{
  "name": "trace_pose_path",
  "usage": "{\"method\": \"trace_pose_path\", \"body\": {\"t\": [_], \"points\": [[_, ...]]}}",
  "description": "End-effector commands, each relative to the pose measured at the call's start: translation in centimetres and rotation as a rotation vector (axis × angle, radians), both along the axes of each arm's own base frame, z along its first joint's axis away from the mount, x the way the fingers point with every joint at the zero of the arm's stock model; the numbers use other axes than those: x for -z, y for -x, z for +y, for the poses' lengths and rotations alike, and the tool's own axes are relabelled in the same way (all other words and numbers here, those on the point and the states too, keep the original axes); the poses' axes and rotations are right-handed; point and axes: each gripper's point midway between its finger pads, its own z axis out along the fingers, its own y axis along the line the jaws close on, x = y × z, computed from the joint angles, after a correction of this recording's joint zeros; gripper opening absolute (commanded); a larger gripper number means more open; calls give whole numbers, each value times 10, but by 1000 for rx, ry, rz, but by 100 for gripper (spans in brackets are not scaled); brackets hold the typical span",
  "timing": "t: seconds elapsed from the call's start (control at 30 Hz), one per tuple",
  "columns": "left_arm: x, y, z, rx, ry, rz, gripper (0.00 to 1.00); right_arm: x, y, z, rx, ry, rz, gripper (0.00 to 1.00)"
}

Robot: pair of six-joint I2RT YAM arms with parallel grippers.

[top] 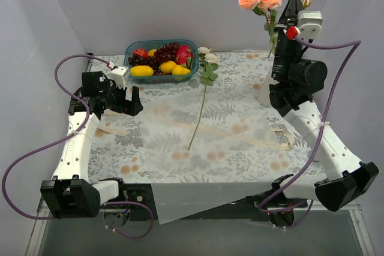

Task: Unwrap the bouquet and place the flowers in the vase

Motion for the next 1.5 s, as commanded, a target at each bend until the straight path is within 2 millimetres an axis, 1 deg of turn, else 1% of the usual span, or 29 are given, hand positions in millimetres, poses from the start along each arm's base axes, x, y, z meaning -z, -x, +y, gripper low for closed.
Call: {"method": "trace_pose_path", "body": {"t": [0.0, 0.03, 0.07, 0.13, 0.17, 0.5, 0.53, 0.63, 0.7, 0.87, 1.03, 1.13, 1.3, 1.47], "points": [[-16, -3, -3, 7, 24, -37, 98, 6, 5, -50, 139, -90, -41, 1], [-17, -2, -5, 17, 36, -37, 98, 7, 6, -57, 163, -93, -53, 1], [-17, -2, -6, 20, 41, -36, 98, 17, 1, -58, 178, -84, -38, 1], [-17, -2, -7, 25, 46, -32, 98, 23, -3, -66, 197, -81, -38, 1], [-16, -2, -7, 26, 44, -26, 98, 28, -7, -66, 198, -75, -27, 1], [-7, -5, -6, 30, 40, -4, 98, 51, -29, -83, 190, -51, 3, 1], [-8, -6, -6, 29, 39, -4, 98, 54, -33, -87, 196, -47, 8, 1], [-6, -7, -5, 27, 34, 4, 98, 61, -43, -92, 183, -54, 16, 1], [-7, -8, -4, 26, 31, 6, 98, 64, -46, -93, 174, -55, 16, 1], [-6, -9, -4, 25, 28, 7, 98, 79, -58, -95, 152, -60, 34, 1], [-1, -9, -3, 18, 28, 25, 98, 86, -60, -94, 125, -67, 25, 1], [-1, -8, -3, 19, 33, 31, 98, 92, -63, -94, 99, -74, 22, 1], [1, -6, -3, 17, 37, 37, 98, 95, -67, -94, 87, -72, 16, 1], [-1, -6, -2, 16, 33, 31, 98, 102, -74, -91, 75, -56, 50, 1]]}}
